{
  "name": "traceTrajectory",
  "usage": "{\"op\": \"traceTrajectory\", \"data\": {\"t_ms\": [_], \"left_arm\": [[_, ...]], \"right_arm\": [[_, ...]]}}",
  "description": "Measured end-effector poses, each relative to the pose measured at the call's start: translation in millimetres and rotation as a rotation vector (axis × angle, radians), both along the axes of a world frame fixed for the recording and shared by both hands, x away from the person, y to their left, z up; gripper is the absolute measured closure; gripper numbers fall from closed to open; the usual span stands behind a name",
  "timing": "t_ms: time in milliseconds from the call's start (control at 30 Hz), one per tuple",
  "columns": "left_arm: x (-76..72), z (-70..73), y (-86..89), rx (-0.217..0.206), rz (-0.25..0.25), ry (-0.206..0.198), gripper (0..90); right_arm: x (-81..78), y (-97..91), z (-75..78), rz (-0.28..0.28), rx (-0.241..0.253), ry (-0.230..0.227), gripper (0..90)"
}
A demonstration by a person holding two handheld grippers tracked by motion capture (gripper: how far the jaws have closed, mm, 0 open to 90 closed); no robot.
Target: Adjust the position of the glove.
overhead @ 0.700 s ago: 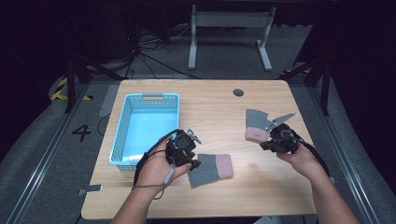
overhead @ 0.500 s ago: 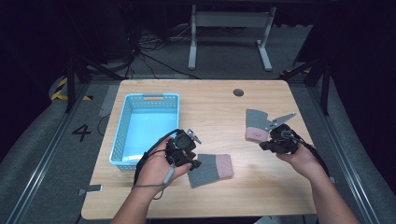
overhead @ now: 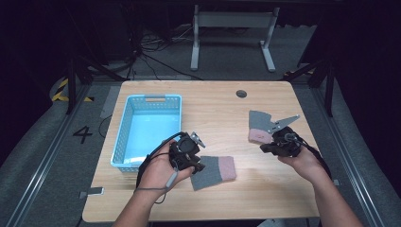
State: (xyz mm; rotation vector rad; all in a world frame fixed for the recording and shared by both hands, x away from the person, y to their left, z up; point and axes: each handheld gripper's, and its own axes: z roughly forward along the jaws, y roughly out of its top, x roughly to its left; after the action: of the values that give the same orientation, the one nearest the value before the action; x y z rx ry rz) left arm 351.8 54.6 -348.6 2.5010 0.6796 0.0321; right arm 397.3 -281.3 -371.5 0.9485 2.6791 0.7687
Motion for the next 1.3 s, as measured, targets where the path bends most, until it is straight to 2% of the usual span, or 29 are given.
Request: {"op": "traceTrajectory", "data": {"t_ms": [33,67,100,167,267,300,433,567,600,633,867,967,1100,1133,1167,1200,1233,1267,1300], "left_arm": [[-0.8,-0.9,0.1,0.023,0.022,-0.007,65.6],[-0.8,-0.9,0.1,0.023,0.022,-0.007,63.7],[-1.4,-1.0,-0.4,0.048,0.03,-0.033,65.0],[-0.8,-0.8,-0.3,0.018,0.002,0.013,72.1],[-0.2,0.2,-0.4,-0.001,-0.002,0.035,73.8],[1.1,0.4,0.6,-0.015,-0.001,0.068,73.9],[0.8,0.3,0.6,-0.01,0.004,0.054,72.9],[0.0,-2.3,0.7,-0.002,0.013,0.044,76.3],[-1.5,-4.9,2.7,-0.049,0.058,0.055,78.3],[-1.1,-5.1,3.5,-0.055,0.058,0.061,79.2],[-0.4,-5.1,4.5,-0.045,0.056,0.062,79.8],[2.4,-9.7,3.0,-0.02,0.068,0.065,82.5],[6.0,-26.2,-4.8,0.037,0.066,0.101,90.0],[6.0,-26.2,-4.8,0.037,0.066,0.101,90.0],[7.1,-32.5,-9.3,0.067,0.063,0.113,90.0],[7.1,-32.5,-9.3,0.067,0.063,0.113,90.0],[8.0,-37.8,-11.4,0.097,0.069,0.114,90.0],[8.0,-37.8,-11.4,0.097,0.069,0.114,90.0],[8.9,-43.7,-12.0,0.114,0.071,0.115,90.0]], "right_arm": [[-0.9,2.6,-0.2,0.014,0.008,0.004,89.8],[-0.9,2.6,-0.2,0.014,0.008,0.004,89.8],[-2.8,8.3,-0.6,0.034,0.008,0.006,89.8],[-4.3,13.5,-1.1,0.05,0.003,0.006,89.8],[-6.4,20.0,-1.3,0.071,0.004,0.004,89.8],[-7.6,24.2,-1.8,0.087,0.009,0.0,89.8],[-11.1,34.7,-2.9,0.12,0.021,0.004,89.8],[-14.5,46.5,-4.6,0.151,0.031,0.012,89.8],[-16.4,55.7,-6.5,0.179,0.028,0.011,89.8],[-17.2,58.9,-7.5,0.183,0.03,0.011,89.8],[-20.2,77.2,-14.6,0.231,0.032,0.013,89.8],[-20.3,82.5,-17.9,0.233,0.043,0.015,89.8],[-19.1,85.8,-22.5,0.233,0.051,0.022,89.8],[-19.1,85.8,-22.5,0.233,0.051,0.022,89.8],[-19.7,88.8,-25.1,0.236,0.046,0.021,89.8],[-19.7,88.8,-25.1,0.236,0.046,0.021,89.8],[-20.5,92.3,-27.6,0.24,0.04,0.019,89.8],[-20.4,93.2,-28.4,0.247,0.037,0.019,89.8],[-20.6,94.4,-29.3,0.249,0.031,0.019,89.7]]}}
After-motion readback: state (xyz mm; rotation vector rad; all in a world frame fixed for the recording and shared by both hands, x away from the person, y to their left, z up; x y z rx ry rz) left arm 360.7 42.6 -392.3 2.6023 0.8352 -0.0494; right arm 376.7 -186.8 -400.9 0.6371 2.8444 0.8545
